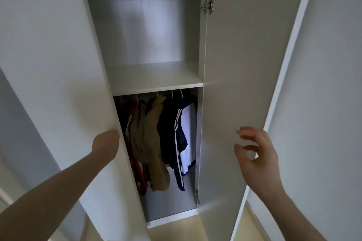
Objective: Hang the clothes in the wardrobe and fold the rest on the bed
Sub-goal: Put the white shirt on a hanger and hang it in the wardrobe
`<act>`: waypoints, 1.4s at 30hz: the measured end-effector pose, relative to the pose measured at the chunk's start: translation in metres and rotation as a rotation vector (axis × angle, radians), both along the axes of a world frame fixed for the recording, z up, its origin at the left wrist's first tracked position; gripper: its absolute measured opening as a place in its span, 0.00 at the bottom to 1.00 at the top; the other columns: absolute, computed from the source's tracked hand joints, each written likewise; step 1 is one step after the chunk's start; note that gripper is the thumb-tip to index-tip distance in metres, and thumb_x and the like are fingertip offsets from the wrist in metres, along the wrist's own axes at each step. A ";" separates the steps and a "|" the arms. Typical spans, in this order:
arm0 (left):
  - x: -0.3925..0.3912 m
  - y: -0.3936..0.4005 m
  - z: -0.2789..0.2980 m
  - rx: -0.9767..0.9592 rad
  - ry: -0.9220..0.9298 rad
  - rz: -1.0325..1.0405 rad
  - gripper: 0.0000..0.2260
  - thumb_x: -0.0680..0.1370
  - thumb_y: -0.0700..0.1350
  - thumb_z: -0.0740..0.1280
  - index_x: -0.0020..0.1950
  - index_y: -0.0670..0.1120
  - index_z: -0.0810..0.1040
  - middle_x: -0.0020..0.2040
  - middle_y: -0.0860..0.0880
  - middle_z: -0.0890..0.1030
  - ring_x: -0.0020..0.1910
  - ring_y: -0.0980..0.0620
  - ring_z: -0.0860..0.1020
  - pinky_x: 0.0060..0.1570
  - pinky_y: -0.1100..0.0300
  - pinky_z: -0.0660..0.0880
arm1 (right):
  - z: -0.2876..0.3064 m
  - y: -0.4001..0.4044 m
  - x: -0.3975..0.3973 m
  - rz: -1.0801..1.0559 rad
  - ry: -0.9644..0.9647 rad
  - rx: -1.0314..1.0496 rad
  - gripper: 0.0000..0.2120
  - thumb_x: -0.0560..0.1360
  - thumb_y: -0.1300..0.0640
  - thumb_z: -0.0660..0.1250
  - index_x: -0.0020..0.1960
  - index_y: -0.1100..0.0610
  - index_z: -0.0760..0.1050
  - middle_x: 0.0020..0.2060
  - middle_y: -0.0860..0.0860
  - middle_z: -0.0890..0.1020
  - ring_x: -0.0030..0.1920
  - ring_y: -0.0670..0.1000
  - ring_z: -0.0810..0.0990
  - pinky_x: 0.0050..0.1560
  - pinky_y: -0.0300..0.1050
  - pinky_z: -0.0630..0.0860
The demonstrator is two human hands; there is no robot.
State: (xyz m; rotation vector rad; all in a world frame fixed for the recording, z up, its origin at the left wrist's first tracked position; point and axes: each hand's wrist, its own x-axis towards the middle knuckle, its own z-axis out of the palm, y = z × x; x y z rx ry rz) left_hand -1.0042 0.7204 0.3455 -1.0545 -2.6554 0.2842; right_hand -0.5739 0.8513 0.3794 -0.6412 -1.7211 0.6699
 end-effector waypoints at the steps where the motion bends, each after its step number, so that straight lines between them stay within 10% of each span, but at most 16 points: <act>1: -0.004 0.002 0.000 -0.010 0.013 -0.003 0.12 0.81 0.39 0.62 0.64 0.49 0.76 0.55 0.52 0.81 0.53 0.52 0.82 0.50 0.61 0.76 | 0.004 0.005 0.002 -0.042 0.026 0.028 0.24 0.73 0.72 0.71 0.58 0.45 0.78 0.59 0.41 0.78 0.62 0.49 0.79 0.54 0.41 0.78; 11: -0.037 0.016 -0.010 0.031 -0.009 -0.076 0.12 0.84 0.42 0.57 0.62 0.50 0.77 0.55 0.52 0.82 0.53 0.53 0.82 0.50 0.63 0.74 | 0.004 0.055 -0.016 -0.163 0.143 -0.160 0.42 0.74 0.68 0.71 0.80 0.50 0.54 0.76 0.47 0.64 0.78 0.50 0.65 0.77 0.57 0.65; 18: -0.062 0.039 -0.015 0.104 -0.078 -0.111 0.13 0.85 0.41 0.56 0.64 0.50 0.77 0.59 0.51 0.81 0.57 0.52 0.80 0.57 0.63 0.75 | -0.003 0.049 -0.043 -0.426 0.156 -0.256 0.08 0.81 0.60 0.62 0.53 0.47 0.68 0.37 0.37 0.75 0.38 0.40 0.77 0.42 0.52 0.74; 21: -0.070 0.051 -0.016 0.097 -0.079 -0.147 0.15 0.85 0.41 0.56 0.69 0.49 0.75 0.65 0.50 0.79 0.62 0.52 0.78 0.63 0.62 0.73 | -0.010 0.035 -0.058 -0.439 0.116 -0.224 0.18 0.82 0.58 0.63 0.40 0.44 0.60 0.29 0.41 0.70 0.29 0.46 0.69 0.33 0.49 0.68; 26: -0.088 0.072 -0.015 -0.003 -0.030 -0.221 0.18 0.86 0.39 0.55 0.75 0.46 0.70 0.72 0.48 0.73 0.71 0.50 0.73 0.70 0.58 0.68 | -0.029 0.007 -0.101 -0.399 0.091 -0.120 0.17 0.82 0.58 0.66 0.46 0.36 0.70 0.26 0.44 0.70 0.26 0.45 0.70 0.30 0.29 0.67; 29: -0.096 0.079 -0.010 -0.026 -0.028 -0.250 0.18 0.86 0.39 0.54 0.76 0.46 0.69 0.73 0.46 0.72 0.72 0.48 0.72 0.71 0.57 0.67 | -0.042 -0.005 -0.132 -0.337 0.062 -0.145 0.19 0.81 0.58 0.66 0.68 0.40 0.74 0.35 0.39 0.79 0.32 0.43 0.76 0.35 0.27 0.72; 31: -0.101 0.082 -0.008 -0.031 -0.016 -0.267 0.18 0.86 0.39 0.52 0.75 0.45 0.70 0.73 0.46 0.73 0.72 0.47 0.72 0.71 0.55 0.67 | -0.045 -0.014 -0.156 -0.227 0.047 -0.180 0.27 0.80 0.59 0.65 0.76 0.39 0.68 0.58 0.36 0.82 0.44 0.39 0.83 0.43 0.30 0.78; 35: -0.114 0.085 -0.008 0.009 -0.048 -0.303 0.16 0.87 0.41 0.53 0.70 0.46 0.74 0.69 0.47 0.76 0.69 0.48 0.75 0.68 0.56 0.70 | -0.050 -0.027 -0.209 -0.084 -0.068 -0.179 0.43 0.78 0.67 0.65 0.83 0.38 0.52 0.78 0.35 0.65 0.60 0.42 0.82 0.60 0.53 0.82; 38: -0.126 0.088 -0.008 0.045 -0.111 -0.328 0.15 0.86 0.41 0.55 0.67 0.46 0.78 0.67 0.46 0.78 0.67 0.47 0.76 0.67 0.56 0.71 | -0.055 -0.032 -0.252 -0.019 -0.163 -0.144 0.53 0.76 0.71 0.65 0.82 0.35 0.38 0.83 0.36 0.48 0.82 0.49 0.59 0.80 0.60 0.61; 42: -0.138 0.094 -0.007 0.057 -0.130 -0.351 0.14 0.86 0.41 0.57 0.67 0.45 0.78 0.67 0.45 0.79 0.67 0.46 0.76 0.67 0.55 0.72 | -0.054 -0.036 -0.310 -0.058 -0.251 -0.019 0.60 0.73 0.73 0.65 0.78 0.34 0.27 0.82 0.39 0.36 0.83 0.47 0.39 0.81 0.53 0.48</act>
